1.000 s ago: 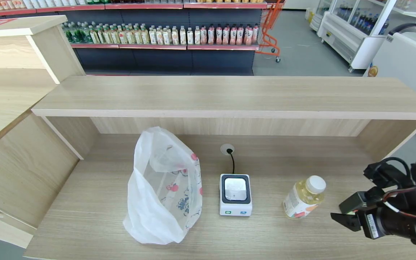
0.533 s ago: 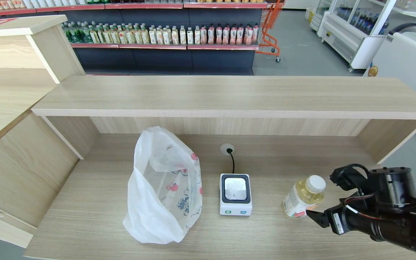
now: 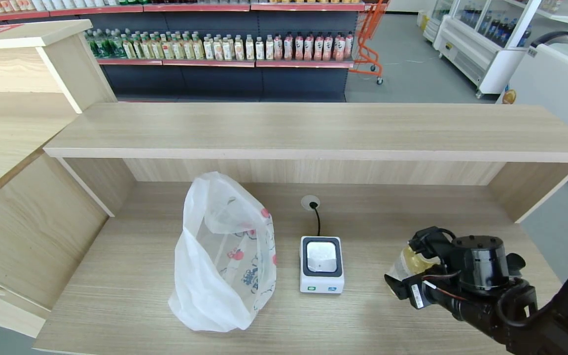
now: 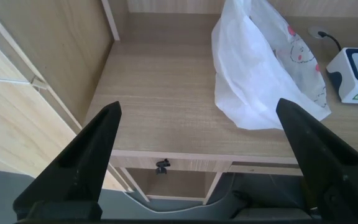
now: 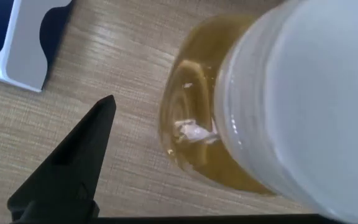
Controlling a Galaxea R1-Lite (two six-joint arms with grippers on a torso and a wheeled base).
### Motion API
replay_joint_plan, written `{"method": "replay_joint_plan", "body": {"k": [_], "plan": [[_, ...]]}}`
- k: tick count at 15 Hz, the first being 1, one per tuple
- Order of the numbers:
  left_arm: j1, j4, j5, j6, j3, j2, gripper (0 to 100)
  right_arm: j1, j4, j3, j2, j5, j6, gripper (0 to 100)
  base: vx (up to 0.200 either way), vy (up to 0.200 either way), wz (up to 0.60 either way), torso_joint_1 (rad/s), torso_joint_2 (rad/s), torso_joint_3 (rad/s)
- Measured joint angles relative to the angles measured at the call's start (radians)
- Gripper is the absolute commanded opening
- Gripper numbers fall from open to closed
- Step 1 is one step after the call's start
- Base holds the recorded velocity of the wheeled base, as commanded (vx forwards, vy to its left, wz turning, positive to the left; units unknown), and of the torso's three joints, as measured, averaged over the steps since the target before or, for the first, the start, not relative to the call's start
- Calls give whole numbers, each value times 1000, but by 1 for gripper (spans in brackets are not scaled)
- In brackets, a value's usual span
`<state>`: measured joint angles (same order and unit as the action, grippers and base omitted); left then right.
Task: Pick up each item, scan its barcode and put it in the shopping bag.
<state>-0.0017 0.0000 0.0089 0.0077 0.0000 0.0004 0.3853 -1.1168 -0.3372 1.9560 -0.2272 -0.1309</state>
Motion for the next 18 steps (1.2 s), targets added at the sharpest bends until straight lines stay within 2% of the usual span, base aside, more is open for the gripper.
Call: {"method": "replay_joint_plan", "body": {"k": [2,7,8,10,18], "plan": [[0,0,0,0,0,0,100,13,-96,-2,51,-20,1,100,0,0,0,0,0,0],[0,0,0,0,0,0,100,22,-213,-10,140,-23,1,100,0,0,0,0,0,0],[0,0,0,0,0,0,100,23,-248,-13,156,-22,0,0,0,0,0,0,0,0],[0,0,0,0,0,0,100,24,-293,-24,181,-21,-4,0,0,0,0,0,0,0],[0,0,0,0,0,0,100,25,-314,-81,199,-22,-10,0,0,0,0,0,0,0]]}}
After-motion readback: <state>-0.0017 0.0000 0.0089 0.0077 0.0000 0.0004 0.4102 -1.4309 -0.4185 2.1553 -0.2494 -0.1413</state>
